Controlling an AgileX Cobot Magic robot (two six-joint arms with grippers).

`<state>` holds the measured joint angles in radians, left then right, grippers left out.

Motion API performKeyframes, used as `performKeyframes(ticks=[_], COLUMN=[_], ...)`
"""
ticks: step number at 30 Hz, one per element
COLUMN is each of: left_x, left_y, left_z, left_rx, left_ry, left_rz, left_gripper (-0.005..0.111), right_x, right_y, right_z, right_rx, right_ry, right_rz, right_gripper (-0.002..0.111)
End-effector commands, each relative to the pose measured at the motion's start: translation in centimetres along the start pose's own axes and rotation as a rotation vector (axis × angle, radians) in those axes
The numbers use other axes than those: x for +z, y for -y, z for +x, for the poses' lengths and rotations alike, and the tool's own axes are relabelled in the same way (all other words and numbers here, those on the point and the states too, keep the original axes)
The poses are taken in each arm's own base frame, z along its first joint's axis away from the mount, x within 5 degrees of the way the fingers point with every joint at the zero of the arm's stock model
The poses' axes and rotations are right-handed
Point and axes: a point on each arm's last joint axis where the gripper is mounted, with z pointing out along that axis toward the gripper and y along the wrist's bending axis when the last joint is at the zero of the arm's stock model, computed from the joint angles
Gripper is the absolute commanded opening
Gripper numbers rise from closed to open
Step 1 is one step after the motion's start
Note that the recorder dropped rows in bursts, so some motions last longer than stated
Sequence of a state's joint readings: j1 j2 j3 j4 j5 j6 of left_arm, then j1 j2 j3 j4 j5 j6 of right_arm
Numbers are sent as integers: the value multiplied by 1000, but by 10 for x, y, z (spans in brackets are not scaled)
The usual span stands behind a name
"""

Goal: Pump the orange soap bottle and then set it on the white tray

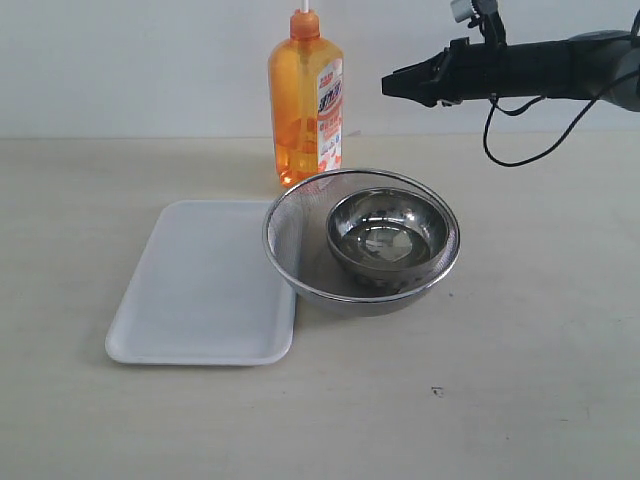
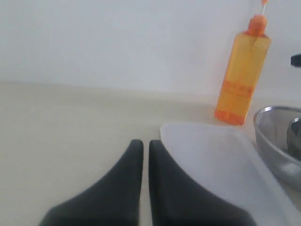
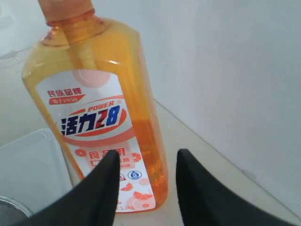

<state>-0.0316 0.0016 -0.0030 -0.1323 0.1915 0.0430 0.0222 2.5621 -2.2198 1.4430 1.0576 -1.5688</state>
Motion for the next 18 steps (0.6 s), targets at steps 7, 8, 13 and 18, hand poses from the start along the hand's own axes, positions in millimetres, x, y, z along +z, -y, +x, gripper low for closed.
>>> performKeyframes(ticks=[7,8,13,18], left_x=[-9,-11,-13,-13], left_y=[-2,-2,-2,-2], left_z=[-39,-42,-46,-46], left_rx=[3,1,-28,-28], left_ry=[456,491,544,544], left_rz=[-23,-24,-18,-18], left_gripper=[5,5,5,5], right_x=[-5,-5,-5,-5], right_y=[-2,-2,-3,-4], right_z=[-12,-12,-12,-11], right_rx=[-19,-19,-23,-22], right_ry=[20,20,13,11], right_rz=[1,1,-2,-14], right_gripper=[35,35,24,0])
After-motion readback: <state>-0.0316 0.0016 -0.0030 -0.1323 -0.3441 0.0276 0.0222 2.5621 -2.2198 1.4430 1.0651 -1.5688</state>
